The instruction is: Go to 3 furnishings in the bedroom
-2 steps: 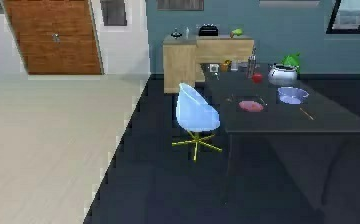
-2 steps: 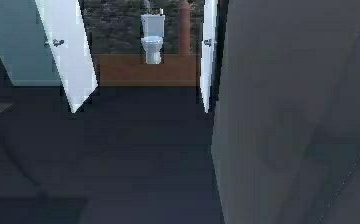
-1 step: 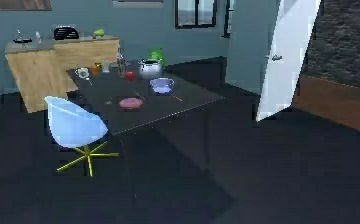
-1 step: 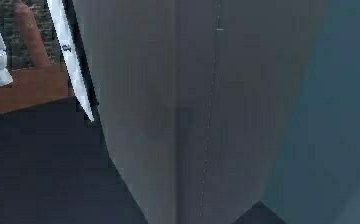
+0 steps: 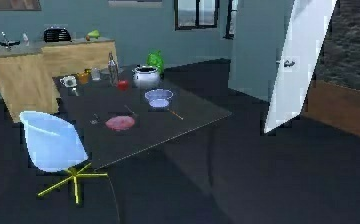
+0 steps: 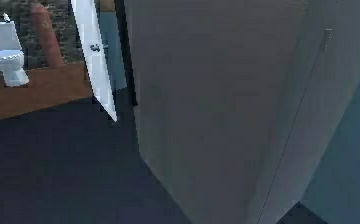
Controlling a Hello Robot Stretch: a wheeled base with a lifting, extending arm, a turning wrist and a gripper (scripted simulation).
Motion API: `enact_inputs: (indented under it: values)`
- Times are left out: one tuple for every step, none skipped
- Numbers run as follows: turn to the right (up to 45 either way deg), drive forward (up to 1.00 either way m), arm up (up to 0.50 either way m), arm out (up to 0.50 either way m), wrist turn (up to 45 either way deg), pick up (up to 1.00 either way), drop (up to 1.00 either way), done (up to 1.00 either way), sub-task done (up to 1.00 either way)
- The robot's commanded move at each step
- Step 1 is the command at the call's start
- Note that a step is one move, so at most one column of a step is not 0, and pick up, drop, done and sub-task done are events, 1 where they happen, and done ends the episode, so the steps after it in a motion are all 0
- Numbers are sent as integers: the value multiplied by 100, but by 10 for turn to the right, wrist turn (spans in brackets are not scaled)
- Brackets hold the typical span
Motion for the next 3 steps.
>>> enact_inputs:
  values:
    - [450,0,0,0,0,0,0,0,0]
    - [90,0,0,0,0,0,0,0,0]
    - [0,100,0,0,0,0,0,0,0]
